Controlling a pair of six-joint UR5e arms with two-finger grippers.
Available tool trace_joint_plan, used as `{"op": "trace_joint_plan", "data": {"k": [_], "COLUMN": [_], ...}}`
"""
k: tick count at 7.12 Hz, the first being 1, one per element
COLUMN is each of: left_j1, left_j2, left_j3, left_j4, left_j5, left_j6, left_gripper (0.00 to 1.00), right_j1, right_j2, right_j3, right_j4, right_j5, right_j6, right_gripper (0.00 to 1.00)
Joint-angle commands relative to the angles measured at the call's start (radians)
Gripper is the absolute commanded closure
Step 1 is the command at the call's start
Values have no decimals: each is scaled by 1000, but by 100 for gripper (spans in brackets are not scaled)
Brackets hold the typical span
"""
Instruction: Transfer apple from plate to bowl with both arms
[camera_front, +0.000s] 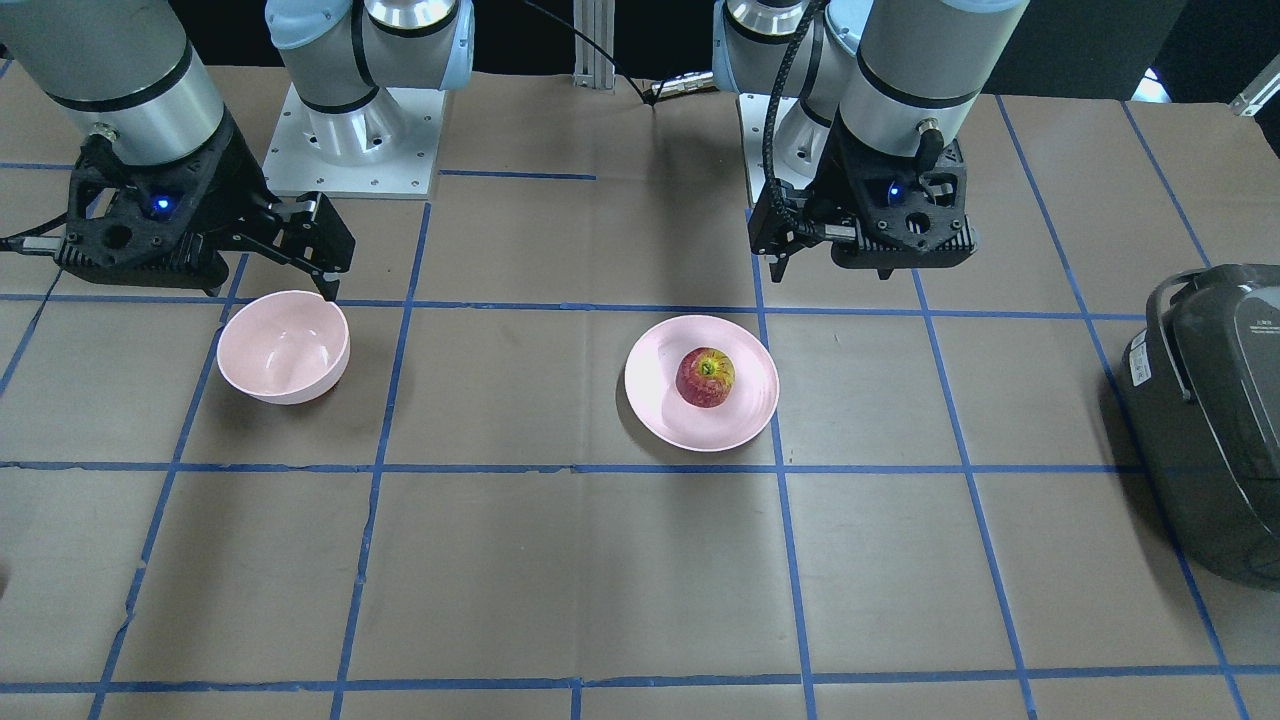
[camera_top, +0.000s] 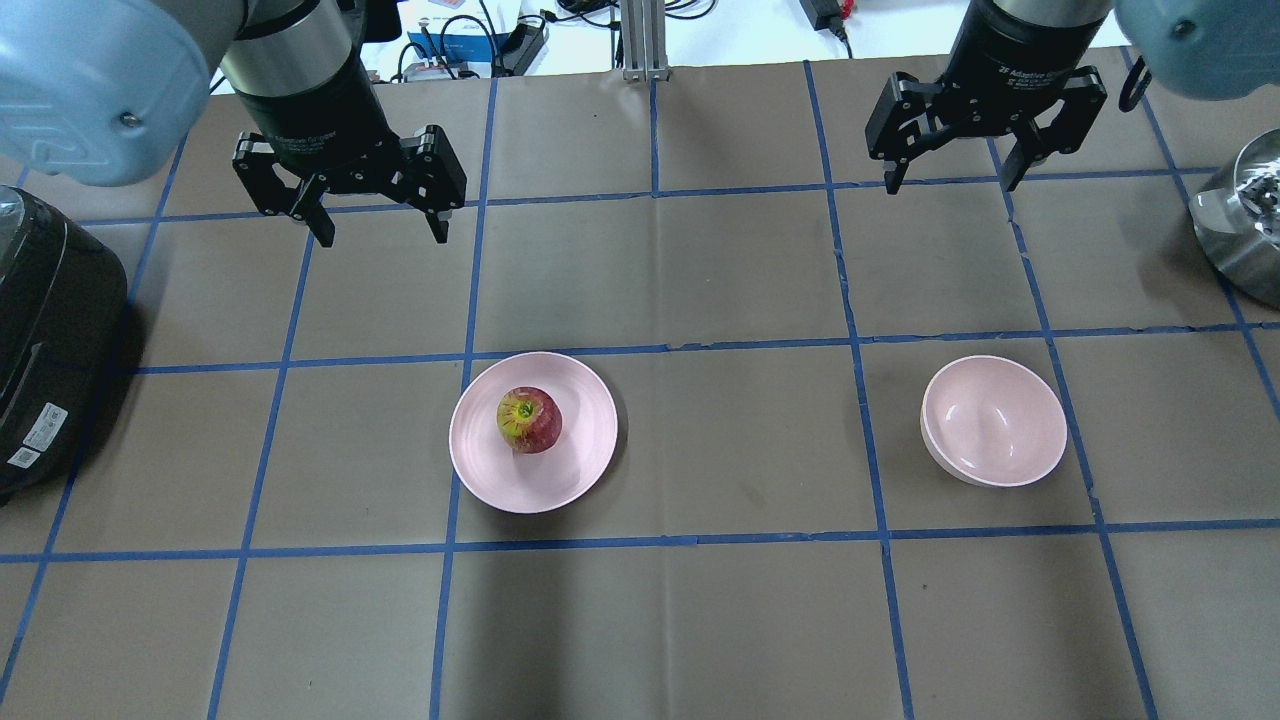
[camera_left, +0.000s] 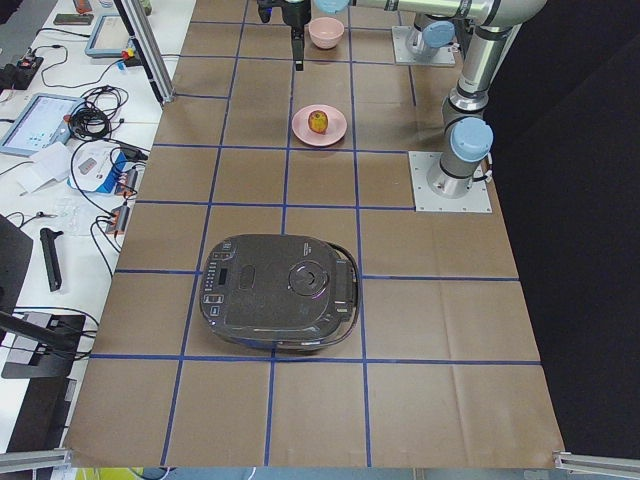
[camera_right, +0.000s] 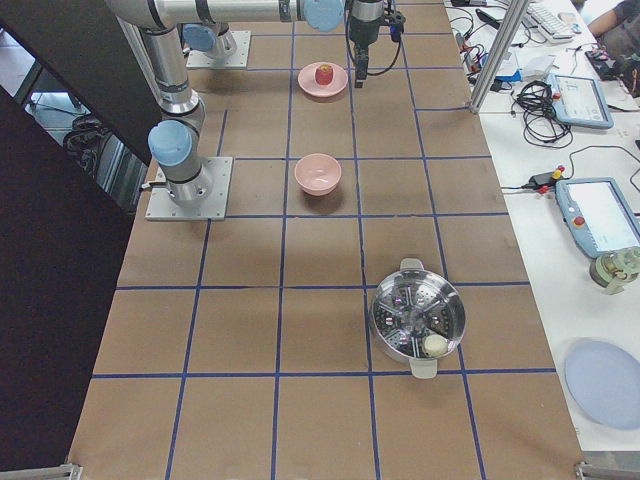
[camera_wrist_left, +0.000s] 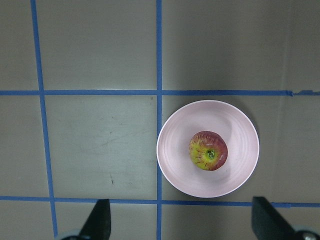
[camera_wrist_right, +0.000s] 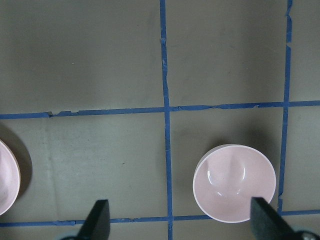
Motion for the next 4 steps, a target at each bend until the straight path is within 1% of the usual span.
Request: {"op": "trace_joint_plan", "data": {"k": [1, 2, 4], "left_j1": [0, 0, -3], "left_j2": [0, 0, 0], "left_j3": [0, 2, 0], "left_j4": [0, 0, 0], "left_j5": [0, 0, -2], "left_j6": [0, 0, 0], "left_gripper": [0, 0, 0], "right_j1": [1, 1, -18], "right_j2": [1, 4, 11], "right_j3": [2, 12, 77], "right_j4": [-1, -1, -10], "right_j5": [2, 5, -14], "right_j6": [1, -13, -29], "right_gripper": [0, 0, 0]}}
